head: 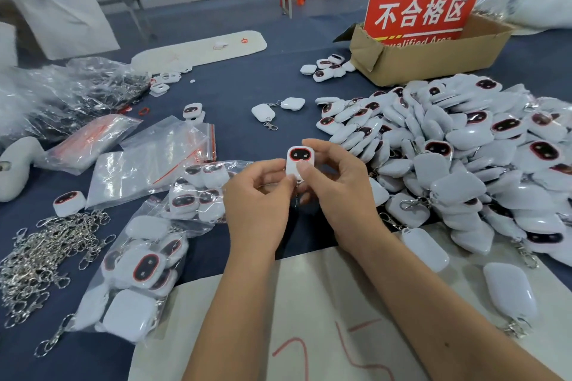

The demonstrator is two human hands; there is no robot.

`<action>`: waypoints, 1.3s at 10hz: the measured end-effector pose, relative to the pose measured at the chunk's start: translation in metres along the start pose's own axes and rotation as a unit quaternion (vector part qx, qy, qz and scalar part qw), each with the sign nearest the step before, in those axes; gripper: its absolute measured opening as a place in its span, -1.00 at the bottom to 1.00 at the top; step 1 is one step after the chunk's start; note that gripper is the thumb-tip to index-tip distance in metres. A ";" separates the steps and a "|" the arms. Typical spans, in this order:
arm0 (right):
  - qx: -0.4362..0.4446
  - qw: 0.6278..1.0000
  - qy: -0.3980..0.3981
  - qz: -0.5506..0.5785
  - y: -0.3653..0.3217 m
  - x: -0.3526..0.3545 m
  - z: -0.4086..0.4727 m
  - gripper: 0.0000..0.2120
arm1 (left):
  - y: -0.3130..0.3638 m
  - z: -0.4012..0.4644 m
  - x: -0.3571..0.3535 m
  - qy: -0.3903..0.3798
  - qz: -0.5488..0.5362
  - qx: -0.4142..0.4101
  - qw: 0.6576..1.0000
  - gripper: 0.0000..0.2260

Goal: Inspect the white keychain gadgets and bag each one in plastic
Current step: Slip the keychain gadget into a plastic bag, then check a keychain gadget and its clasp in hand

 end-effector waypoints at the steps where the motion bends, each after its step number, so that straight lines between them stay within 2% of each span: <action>1: -0.009 1.000 0.011 0.003 -0.007 0.001 0.007 -0.62 | 0.005 0.010 -0.014 0.033 -0.048 0.019 0.998 -0.83; 2: -0.034 0.995 0.092 0.030 -0.020 0.013 0.028 -0.67 | 0.019 0.033 -0.043 0.027 -0.100 0.031 0.994 -0.81; 3: -0.035 0.986 0.153 0.049 -0.040 0.032 0.065 -0.74 | 0.040 0.063 -0.086 0.010 -0.107 0.022 0.994 -0.82; 4: -0.024 0.980 0.191 0.058 -0.063 0.053 0.112 -0.85 | 0.069 0.100 -0.138 -0.033 -0.090 0.011 0.995 -0.82; 5: -0.037 0.975 0.218 0.027 -0.081 0.079 0.164 -0.93 | 0.100 0.131 -0.188 -0.101 -0.039 -0.024 0.994 -0.69; 6: -0.103 0.966 0.228 0.061 -0.090 0.101 0.205 -0.79 | 0.116 0.145 -0.228 -0.178 0.011 -0.052 0.983 -0.65; 7: -0.144 0.963 0.200 0.109 -0.087 0.109 0.225 -0.77 | 0.118 0.152 -0.246 -0.212 -0.008 -0.033 0.977 -0.69; 8: -0.142 0.973 0.136 0.122 -0.092 0.105 0.232 -0.77 | 0.109 0.155 -0.247 -0.228 -0.027 -0.013 0.973 -0.71; 9: -0.108 0.980 0.128 0.111 -0.086 0.100 0.217 -0.83 | 0.101 0.147 -0.232 -0.207 -0.023 -0.015 0.978 -0.69; 10: -0.058 0.985 0.142 -0.081 -0.077 0.094 0.195 -0.70 | 0.092 0.139 -0.209 -0.156 0.011 -0.022 0.988 -0.73; 11: 0.054 0.898 0.080 -0.430 -0.078 0.065 0.158 -0.73 | 0.075 0.130 -0.165 -0.090 0.172 -0.073 0.978 -0.78; 12: 0.103 0.771 -0.032 -0.628 -0.061 0.033 0.125 -0.75 | 0.049 0.121 -0.126 -0.065 0.338 -0.115 0.932 -0.80; 13: 0.139 0.679 -0.078 -0.717 -0.045 0.012 0.102 -0.72 | 0.023 0.106 -0.111 -0.131 0.446 -0.139 0.874 -0.85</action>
Point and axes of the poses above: each hand's wrist, its own z-axis towards the middle knuckle, its own x-axis out of the back of the hand, y = z × x, the point moved 6 cm from there along z, towards the middle knuckle, and after that the axes turned 2 degrees about y, right-handed, at the moved point
